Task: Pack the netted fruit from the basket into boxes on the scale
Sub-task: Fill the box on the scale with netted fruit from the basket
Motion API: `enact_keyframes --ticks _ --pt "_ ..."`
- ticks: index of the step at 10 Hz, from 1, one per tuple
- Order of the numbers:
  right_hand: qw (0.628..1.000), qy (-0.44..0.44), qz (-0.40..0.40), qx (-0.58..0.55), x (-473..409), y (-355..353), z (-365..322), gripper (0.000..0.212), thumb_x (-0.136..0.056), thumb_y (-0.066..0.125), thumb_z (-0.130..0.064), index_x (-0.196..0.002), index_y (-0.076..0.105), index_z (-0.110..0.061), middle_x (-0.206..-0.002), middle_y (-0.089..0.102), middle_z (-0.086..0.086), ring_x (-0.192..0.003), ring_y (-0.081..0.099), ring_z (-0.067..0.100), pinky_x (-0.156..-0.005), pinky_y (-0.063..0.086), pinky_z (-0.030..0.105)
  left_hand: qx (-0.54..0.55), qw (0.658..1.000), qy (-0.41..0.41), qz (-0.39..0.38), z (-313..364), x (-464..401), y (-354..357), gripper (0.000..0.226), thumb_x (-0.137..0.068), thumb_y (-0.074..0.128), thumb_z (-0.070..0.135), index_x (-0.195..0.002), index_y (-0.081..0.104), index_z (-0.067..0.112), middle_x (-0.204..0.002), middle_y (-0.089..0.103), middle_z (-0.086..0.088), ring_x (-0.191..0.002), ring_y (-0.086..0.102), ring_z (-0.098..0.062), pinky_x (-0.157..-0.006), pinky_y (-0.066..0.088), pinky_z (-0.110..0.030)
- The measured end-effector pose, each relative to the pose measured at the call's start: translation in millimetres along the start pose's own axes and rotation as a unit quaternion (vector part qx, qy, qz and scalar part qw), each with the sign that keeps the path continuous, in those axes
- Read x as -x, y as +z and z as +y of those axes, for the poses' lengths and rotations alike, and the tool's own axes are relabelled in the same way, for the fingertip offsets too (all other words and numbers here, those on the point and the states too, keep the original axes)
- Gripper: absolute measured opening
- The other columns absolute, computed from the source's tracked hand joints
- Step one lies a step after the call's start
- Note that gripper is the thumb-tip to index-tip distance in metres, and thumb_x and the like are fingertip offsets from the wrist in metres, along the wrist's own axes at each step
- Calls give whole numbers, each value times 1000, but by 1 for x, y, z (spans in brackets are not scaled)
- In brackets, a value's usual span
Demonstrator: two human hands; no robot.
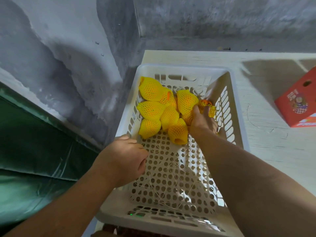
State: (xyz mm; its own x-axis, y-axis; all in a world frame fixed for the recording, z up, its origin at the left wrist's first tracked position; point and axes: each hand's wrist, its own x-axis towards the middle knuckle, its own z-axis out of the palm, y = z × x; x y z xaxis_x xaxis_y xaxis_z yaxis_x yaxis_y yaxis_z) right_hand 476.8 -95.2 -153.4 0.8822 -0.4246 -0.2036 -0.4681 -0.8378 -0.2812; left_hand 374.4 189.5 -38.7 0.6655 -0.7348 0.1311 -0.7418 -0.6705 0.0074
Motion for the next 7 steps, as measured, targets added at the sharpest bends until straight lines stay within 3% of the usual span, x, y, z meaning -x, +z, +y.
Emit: enact_keyframes --ticks 1,2,3,4,5,6,7 --pt "999 -28 29 -27 6 3 7 61 -87 78 -28 -125 31 -41 -139 22 -2 -90 53 38 -57 38 35 -7 1000 0 -9 0 0 0 24 -86 66 19 -63 64 20 -59 54 3 -56 46 -21 -70 38 -31" --pt "996 -75 54 -18 14 8 12 87 -87 79 -39 -145 14 -39 -155 12 5 -101 59 43 -67 44 43 -11 1000 -2 -15 0 -1 0 24 -87 65 21 -63 63 22 -60 54 4 -57 47 -20 -68 41 -32" --pt "995 -72 51 -40 14 7 13 105 -84 82 -40 -152 1 -37 -165 -8 5 -95 62 41 -67 43 39 -20 1000 -3 -20 0 0 -1 26 -89 60 24 -63 63 23 -59 53 6 -57 46 -19 -69 37 -31" --pt "997 -28 -2 -68 2 -4 10 139 -76 89 -38 -151 -27 -51 -166 -28 1 -100 62 41 -69 53 47 -18 1000 -7 -12 0 -1 -2 28 -89 59 21 -61 60 23 -58 50 5 -55 43 -19 -69 31 -29" --pt "991 -5 -118 -63 -16 -24 5 157 -66 97 -30 -150 -35 -46 -167 -31 11 -148 32 50 -104 48 60 -10 1000 -8 -12 -1 -2 -2 28 -86 65 17 -59 59 22 -56 48 4 -53 41 -19 -71 25 -28" --pt "984 -11 -175 -30 -28 -32 5 157 -65 98 -23 -156 -29 -36 -169 -19 21 -155 3 49 -118 33 61 -5 999 -18 -27 -1 -2 -2 27 -86 67 18 -60 61 23 -56 48 6 -53 40 -16 -70 28 -27" --pt "983 -8 -183 25 -40 -35 -2 130 -81 87 -29 -164 -13 -17 -169 -9 26 -156 5 48 -125 24 58 4 999 -27 -38 -1 -1 0 27 -87 66 21 -61 62 25 -56 49 8 -53 40 -14 -72 29 -24"
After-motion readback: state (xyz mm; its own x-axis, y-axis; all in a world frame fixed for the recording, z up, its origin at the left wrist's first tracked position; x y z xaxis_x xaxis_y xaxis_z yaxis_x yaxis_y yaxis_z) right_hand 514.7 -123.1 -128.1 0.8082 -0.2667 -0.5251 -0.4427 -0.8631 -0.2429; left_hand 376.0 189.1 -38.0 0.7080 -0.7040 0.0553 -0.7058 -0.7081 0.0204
